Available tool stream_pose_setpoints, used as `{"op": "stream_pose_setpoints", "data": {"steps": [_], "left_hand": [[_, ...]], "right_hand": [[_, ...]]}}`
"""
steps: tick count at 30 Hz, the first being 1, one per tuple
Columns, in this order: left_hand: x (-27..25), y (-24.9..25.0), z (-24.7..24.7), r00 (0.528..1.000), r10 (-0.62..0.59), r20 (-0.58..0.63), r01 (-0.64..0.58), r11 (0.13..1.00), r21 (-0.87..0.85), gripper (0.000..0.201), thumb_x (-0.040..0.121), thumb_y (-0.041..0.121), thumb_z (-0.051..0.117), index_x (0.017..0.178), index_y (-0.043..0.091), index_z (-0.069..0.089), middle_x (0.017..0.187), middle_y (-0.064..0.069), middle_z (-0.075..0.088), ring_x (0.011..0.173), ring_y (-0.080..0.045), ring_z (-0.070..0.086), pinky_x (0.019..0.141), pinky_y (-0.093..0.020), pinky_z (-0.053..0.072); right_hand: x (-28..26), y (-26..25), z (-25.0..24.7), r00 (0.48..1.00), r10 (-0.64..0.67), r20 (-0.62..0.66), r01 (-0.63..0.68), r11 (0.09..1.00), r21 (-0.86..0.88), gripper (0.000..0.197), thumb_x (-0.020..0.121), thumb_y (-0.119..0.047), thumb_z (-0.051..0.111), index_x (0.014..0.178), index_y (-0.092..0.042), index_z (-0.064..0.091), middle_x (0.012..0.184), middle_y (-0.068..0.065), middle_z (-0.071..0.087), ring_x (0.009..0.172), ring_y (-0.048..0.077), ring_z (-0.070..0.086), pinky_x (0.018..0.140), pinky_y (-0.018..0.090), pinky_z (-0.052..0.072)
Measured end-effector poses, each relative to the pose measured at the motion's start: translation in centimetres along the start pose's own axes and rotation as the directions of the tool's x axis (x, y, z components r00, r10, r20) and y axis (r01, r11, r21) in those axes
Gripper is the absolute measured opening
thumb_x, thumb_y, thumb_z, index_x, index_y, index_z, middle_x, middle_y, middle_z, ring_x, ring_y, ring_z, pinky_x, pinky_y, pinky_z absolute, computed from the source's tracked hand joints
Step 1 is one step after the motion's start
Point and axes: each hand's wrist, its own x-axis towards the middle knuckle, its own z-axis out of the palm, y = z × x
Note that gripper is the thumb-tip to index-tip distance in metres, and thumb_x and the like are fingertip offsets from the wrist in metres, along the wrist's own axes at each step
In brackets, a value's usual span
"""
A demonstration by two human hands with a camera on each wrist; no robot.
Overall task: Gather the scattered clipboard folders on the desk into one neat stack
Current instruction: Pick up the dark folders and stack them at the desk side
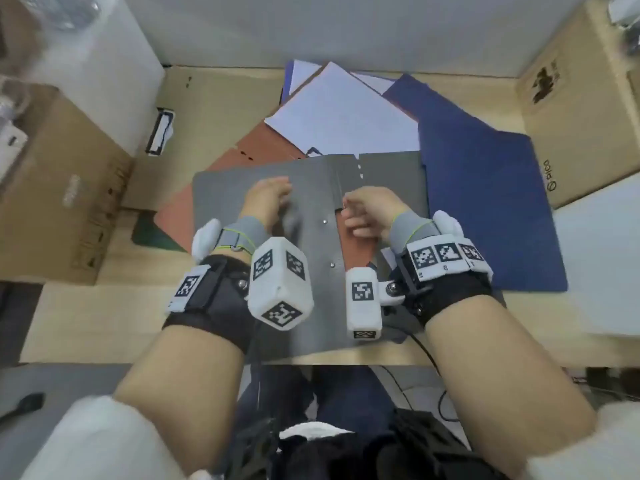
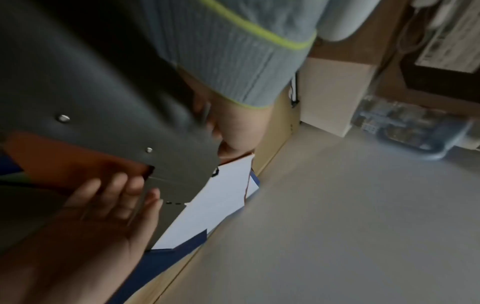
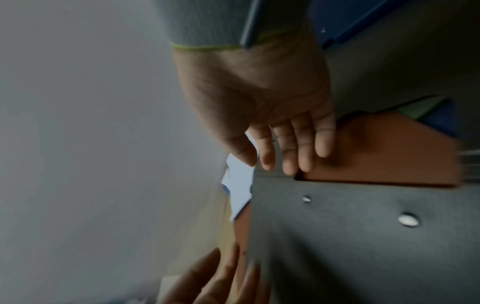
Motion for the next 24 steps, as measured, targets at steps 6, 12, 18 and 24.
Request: {"op": "stream_pose_setpoints", "data": {"steps": [6,12,18,24], "left_hand": [[-0.4,-2.6,-2.1,0.932,-0.216,-0.290,0.335,0.819,0.466,0.093,0.079,0.043,0.065,0.151,0.030,0.008,0.158,-0.010,-0.023,0.145,-0.040,-0.015,0.119,-0.050,0.000],[-1.0,-2.3,-1.8,0.951,-0.237,-0.198,0.308,0.784,0.538,0.098,0.082,0.036,0.064,0.151,0.033,-0.006,0.155,-0.012,-0.032,0.143,-0.043,-0.021,0.116,-0.052,-0.001],[-1.1,-0.9,-2.2,0.965,-0.245,-0.096,0.259,0.821,0.509,0.108,0.073,0.057,0.068,0.151,0.029,-0.002,0.159,-0.014,-0.019,0.147,-0.038,-0.008,0.119,-0.047,0.005],[-2.7,3.7,-2.2,0.967,-0.146,0.211,0.097,0.969,0.229,0.108,0.067,0.059,0.070,0.151,0.029,0.011,0.161,0.005,0.010,0.148,-0.020,0.011,0.115,-0.044,0.017]], "right_hand": [[0.2,2.9,1.3,0.994,0.099,-0.038,-0.098,0.994,0.045,0.021,0.092,-0.016,0.045,0.071,-0.017,0.048,0.070,0.000,0.053,0.062,0.011,0.050,0.060,0.026,0.045],[-0.1,2.8,1.9,0.994,0.085,-0.072,-0.070,0.981,0.182,0.024,0.091,-0.009,0.047,0.067,-0.014,0.050,0.066,0.001,0.053,0.059,0.012,0.053,0.060,0.025,0.047],[-1.4,1.5,2.3,0.998,0.055,0.026,-0.060,0.947,0.317,0.016,0.089,-0.020,0.051,0.073,-0.019,0.056,0.062,-0.005,0.059,0.053,0.007,0.052,0.054,0.019,0.041],[-5.5,-3.8,1.0,0.978,-0.183,0.100,0.136,0.924,0.357,0.015,0.091,-0.019,0.050,0.077,-0.017,0.055,0.069,0.000,0.056,0.056,0.014,0.058,0.056,0.023,0.053]]}}
